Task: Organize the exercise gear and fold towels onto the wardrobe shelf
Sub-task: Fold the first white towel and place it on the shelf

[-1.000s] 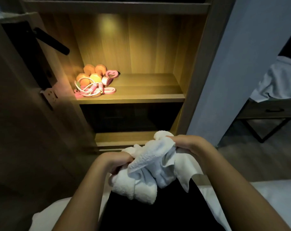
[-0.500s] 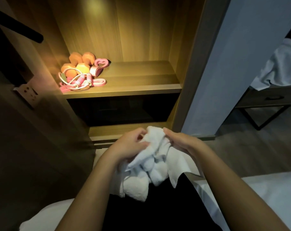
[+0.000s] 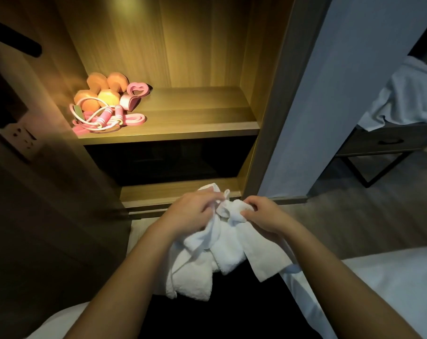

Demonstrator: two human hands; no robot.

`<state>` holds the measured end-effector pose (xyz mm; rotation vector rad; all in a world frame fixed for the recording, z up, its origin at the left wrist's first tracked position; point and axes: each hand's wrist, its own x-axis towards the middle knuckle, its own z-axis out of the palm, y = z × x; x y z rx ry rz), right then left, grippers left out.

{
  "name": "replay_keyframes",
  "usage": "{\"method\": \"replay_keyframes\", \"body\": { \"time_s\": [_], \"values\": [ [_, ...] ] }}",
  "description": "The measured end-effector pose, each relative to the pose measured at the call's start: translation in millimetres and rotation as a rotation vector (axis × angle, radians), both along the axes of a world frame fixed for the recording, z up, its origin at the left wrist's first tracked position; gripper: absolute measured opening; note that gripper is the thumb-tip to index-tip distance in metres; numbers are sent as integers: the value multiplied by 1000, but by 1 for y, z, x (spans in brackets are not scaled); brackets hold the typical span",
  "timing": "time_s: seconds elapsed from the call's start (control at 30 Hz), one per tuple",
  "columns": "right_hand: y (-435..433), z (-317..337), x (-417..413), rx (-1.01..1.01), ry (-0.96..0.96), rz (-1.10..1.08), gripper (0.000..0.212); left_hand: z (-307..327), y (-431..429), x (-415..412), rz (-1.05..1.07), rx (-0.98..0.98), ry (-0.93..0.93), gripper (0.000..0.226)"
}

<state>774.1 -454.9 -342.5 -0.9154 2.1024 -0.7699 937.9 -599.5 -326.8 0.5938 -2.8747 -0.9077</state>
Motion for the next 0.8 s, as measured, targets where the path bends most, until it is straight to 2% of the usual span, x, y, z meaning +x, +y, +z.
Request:
{"method": "replay_keyframes", "body": {
  "time_s": [0.07, 0.1, 0.17, 0.23, 0.27, 0.4, 0.47, 0.57, 0.7, 0.8],
  "values": [
    [-2, 0, 1, -35, 39, 19, 7, 4, 5, -12, -75, -27, -11, 55],
    [-2, -1, 1, -40, 48, 27, 8, 4, 7, -18, -113, -74, -32, 47],
    [-1, -4, 0, -19, 57, -11, 9, 1, 6, -29, -98, -141, -88, 8],
    [1, -8, -2, 3, 99, -85, 8, -12, 1, -33, 32, -127, -136, 31],
    [2, -10, -2, 2, 154, -100, 11, -19, -3, -34, 117, -65, -161, 35],
    [5, -10, 1, -26, 460, -3, 32, -35, -9, -34, 349, 63, -182, 40],
    [3, -8, 7, 71, 510, 102, 45, -37, -10, -36, 380, 54, -203, 40],
    [-1, -8, 13, 287, 408, 267, 66, -40, -8, -35, 375, 38, -220, 38],
    [0, -7, 13, 358, 235, 350, 66, -45, -10, -30, 391, 83, -198, 38],
    [-2, -3, 7, 343, 179, 357, 55, -48, -12, -27, 406, 130, -169, 41]
  ]
}}
